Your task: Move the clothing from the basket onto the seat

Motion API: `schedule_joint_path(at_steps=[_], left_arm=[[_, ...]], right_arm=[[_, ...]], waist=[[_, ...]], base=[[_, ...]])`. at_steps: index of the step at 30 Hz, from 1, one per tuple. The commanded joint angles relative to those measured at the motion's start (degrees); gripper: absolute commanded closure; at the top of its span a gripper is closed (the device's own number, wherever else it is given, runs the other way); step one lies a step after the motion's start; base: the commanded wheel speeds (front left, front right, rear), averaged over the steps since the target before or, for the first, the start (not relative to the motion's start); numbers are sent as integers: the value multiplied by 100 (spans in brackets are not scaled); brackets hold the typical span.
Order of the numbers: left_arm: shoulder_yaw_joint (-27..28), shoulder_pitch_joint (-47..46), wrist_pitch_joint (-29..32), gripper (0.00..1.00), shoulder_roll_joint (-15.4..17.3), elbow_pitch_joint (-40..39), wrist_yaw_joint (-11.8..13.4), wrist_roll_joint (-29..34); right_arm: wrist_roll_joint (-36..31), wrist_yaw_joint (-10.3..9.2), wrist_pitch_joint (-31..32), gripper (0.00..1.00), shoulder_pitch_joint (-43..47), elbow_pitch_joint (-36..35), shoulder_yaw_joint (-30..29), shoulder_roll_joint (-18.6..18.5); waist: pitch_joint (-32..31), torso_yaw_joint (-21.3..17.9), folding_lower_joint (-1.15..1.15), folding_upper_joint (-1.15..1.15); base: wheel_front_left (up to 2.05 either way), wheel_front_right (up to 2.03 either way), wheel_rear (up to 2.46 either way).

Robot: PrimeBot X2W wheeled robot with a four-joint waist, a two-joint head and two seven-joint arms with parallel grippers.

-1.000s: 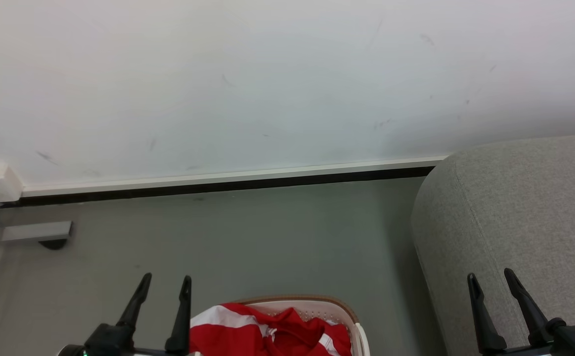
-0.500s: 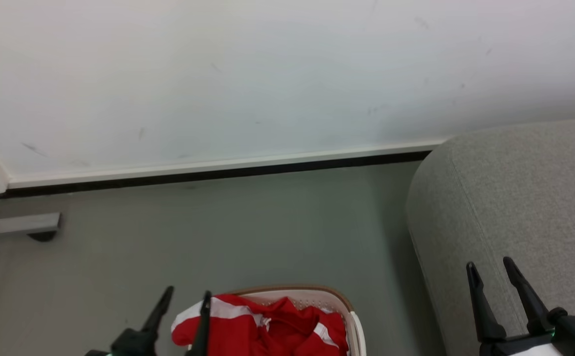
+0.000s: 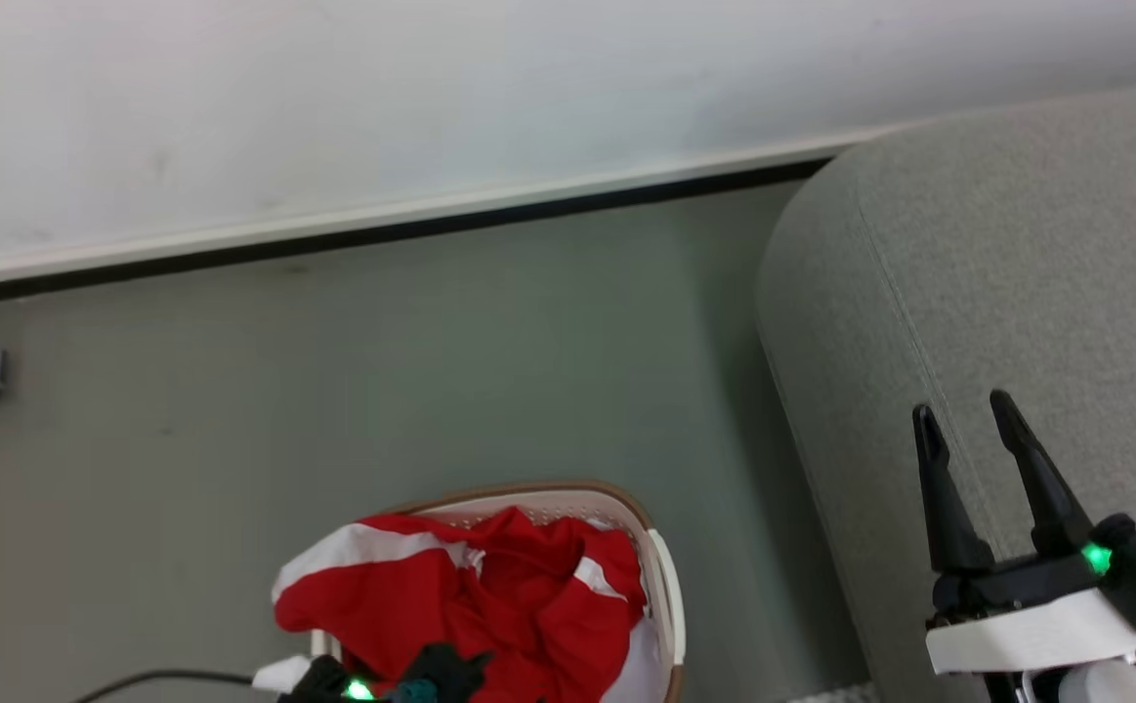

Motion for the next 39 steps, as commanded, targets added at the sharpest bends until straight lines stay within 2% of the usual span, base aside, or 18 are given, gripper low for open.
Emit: schedule_joint_path(at_steps=[1,6,13,22,31,32,33,39], left_arm=[[-236,-180,158,0,199,20,19,-168],[-1339,-739,734,0,877,12,18,-698],[-2288,-1433,1056,0,1265,260,18,-996],[-2887,-2264,1096,0,1361,846,17,-1051],[-3316,-2914,1125,0,1231,1426,17,-1331],[-3355,-2950,1130,65,1199,1489,17,-1387],[-3398,-2985,1125,100,1171,1542,17,-1417],[-3520,-3090,808,100,939,1816,17,-1717]], right_arm=[[31,-13,2,0,-147,-56,18,6],[107,-13,2,0,-386,-208,34,94],[224,-13,2,0,-615,-376,7,188],[331,-13,2,0,-1023,-591,-18,249],[360,-13,3,0,-1428,-731,28,267],[360,-14,3,0,-1455,-731,19,268],[358,-13,3,0,-1480,-734,4,264],[282,-14,2,0,-1479,-667,-82,184]], waist=[[286,-245,0,0],[671,-505,0,0],[1256,-801,0,0],[2164,-1017,0,0],[2924,-1073,0,0],[2955,-1069,0,0],[2983,-1061,0,0],[2860,-918,0,0]], base=[[0,0,0],[0,0,0],[0,0,0],[0,0,0],[0,0,0],[0,0,0],[0,0,0],[0,0,0]])
